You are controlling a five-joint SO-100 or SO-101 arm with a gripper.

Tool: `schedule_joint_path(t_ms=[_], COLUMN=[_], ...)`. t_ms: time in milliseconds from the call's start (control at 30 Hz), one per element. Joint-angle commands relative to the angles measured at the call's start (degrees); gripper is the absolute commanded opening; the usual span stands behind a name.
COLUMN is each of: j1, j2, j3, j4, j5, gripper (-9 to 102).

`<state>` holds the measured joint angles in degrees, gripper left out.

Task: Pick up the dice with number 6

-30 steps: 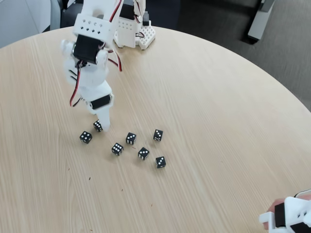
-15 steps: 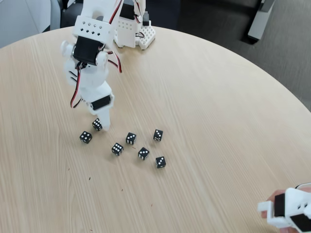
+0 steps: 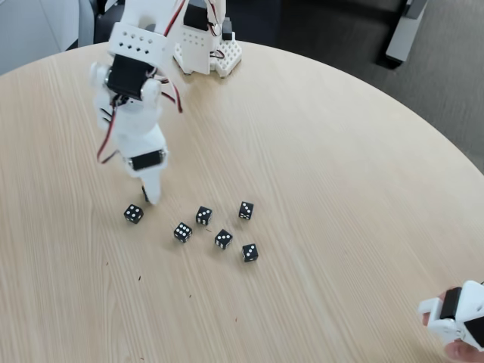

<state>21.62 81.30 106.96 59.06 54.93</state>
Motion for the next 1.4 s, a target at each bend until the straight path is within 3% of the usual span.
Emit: schedule_joint_path(t_ms=[0,233,400,700,1100,1367], j1=[1.3,1.4,1.4,-0.2,-19.6,-31.3], j2=[-0.1,0.0,0.0,7.7,47.4,61.7], j3=[-0.6,-0.6,-0.6,-0.7,1.3,22.1], j4=[-0.5,-0.5,-0.5,0.4,0.6,0.4], j5=[2.0,2.3,1.0,-5.9,-19.6,-29.8], gripper=[19,18,0,0,0,0])
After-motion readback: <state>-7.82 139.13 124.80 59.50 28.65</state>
